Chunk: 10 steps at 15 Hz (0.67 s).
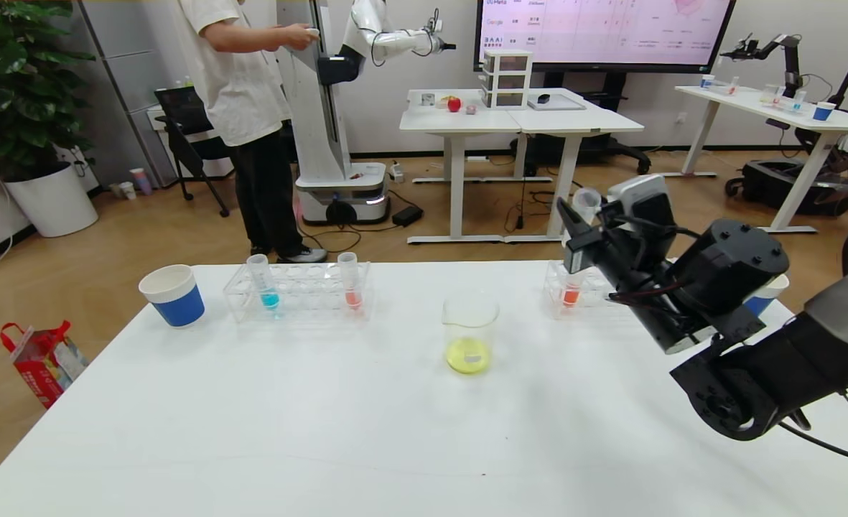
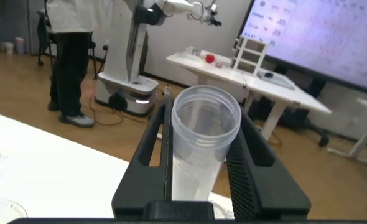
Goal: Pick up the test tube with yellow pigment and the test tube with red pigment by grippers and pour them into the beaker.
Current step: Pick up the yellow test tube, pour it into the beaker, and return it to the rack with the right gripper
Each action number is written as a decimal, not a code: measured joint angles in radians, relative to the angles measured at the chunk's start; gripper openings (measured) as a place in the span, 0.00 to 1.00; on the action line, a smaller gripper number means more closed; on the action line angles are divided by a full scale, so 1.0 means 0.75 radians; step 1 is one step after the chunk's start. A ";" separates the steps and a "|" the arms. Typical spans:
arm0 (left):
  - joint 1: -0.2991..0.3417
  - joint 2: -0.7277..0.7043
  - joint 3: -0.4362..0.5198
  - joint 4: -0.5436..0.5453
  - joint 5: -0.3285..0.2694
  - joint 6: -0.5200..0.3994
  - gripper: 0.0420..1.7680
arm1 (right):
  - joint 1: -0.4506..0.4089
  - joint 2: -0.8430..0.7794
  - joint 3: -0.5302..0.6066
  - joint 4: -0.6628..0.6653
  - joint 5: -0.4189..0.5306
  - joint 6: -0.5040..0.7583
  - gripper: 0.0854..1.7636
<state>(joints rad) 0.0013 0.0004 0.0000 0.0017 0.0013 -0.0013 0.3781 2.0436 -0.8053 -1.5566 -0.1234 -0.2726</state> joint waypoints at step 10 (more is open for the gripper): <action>0.000 0.000 0.000 0.000 0.001 0.001 0.99 | -0.462 -0.313 0.045 0.818 0.017 0.308 0.25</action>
<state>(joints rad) 0.0013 0.0004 0.0000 0.0017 0.0017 -0.0009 0.0317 1.8089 -0.7719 -0.9434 -0.1104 -0.0417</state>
